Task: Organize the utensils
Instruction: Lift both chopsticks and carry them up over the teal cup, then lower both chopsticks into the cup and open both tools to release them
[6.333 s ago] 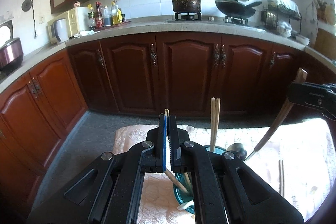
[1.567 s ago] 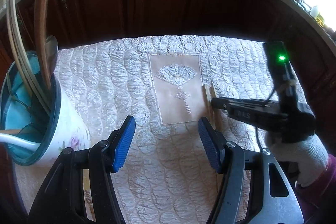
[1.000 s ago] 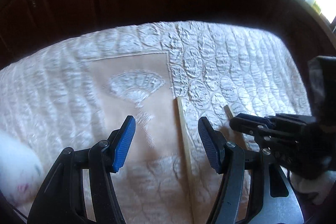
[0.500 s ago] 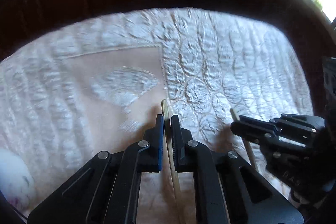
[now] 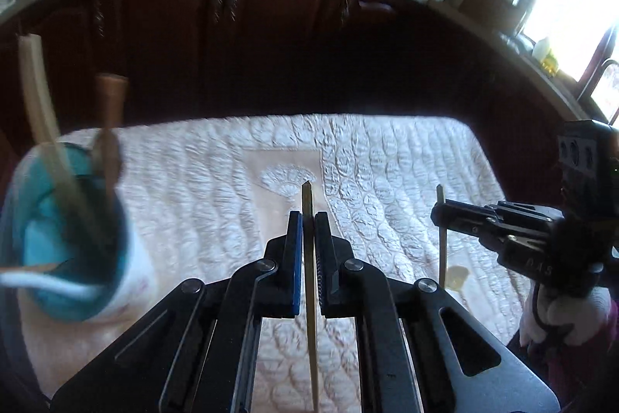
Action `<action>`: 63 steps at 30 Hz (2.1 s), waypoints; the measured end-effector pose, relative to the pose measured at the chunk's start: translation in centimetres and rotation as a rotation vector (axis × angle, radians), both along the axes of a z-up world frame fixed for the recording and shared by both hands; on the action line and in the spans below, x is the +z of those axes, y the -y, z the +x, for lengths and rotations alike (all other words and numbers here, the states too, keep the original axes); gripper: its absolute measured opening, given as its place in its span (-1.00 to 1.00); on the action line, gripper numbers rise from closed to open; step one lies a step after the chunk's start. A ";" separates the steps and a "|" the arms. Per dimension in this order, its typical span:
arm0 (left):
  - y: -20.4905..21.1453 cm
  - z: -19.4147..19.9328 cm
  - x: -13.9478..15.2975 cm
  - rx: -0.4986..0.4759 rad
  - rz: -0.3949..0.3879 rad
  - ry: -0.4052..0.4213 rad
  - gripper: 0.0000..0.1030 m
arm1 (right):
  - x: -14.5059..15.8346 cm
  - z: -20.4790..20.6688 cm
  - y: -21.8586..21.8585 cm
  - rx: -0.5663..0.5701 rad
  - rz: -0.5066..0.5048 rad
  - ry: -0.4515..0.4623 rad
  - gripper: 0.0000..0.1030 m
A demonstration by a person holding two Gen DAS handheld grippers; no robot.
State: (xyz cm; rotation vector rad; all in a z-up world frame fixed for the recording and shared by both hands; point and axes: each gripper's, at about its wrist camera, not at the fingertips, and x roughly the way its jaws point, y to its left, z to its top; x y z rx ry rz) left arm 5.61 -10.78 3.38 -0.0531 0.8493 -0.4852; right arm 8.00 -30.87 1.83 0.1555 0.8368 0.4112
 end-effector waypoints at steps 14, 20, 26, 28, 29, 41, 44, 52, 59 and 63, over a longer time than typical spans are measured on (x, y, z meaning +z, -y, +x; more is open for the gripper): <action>-7.0 -4.2 5.1 0.102 -0.022 0.106 -0.92 | 5.1 -2.7 -5.3 0.101 -0.010 0.118 -0.90; -8.6 -4.7 5.8 0.131 -0.038 0.118 -0.92 | 6.2 -2.9 -7.3 0.130 -0.020 0.141 -0.90; -10.5 -5.5 7.6 0.134 -0.076 0.126 -0.92 | 8.0 -3.1 -8.5 0.153 -0.030 0.176 -0.90; -11.1 -5.9 8.5 0.135 -0.090 0.133 -0.92 | 8.9 -3.1 -9.0 0.161 -0.032 0.194 -0.90; -11.6 -6.1 9.2 0.135 -0.098 0.140 -0.92 | 9.5 -3.2 -9.3 0.168 -0.033 0.208 -0.90; -16.9 -7.0 16.2 0.203 -0.112 0.265 -0.92 | 14.8 -1.8 -13.7 0.231 -0.003 0.318 -0.90; -18.2 -6.6 17.0 0.234 -0.107 0.288 -0.92 | 15.7 -1.3 -15.3 0.243 -0.001 0.339 -0.90; -20.4 -5.2 16.9 0.324 -0.065 0.324 -0.92 | 16.0 0.8 -18.9 0.244 -0.024 0.358 -0.90; -21.1 -3.8 15.3 0.380 -0.037 0.326 -0.92 | 14.7 2.4 -20.4 0.232 -0.038 0.341 -0.90; -21.1 -3.0 14.8 0.396 -0.033 0.331 -0.92 | 14.4 3.3 -20.8 0.230 -0.042 0.331 -0.90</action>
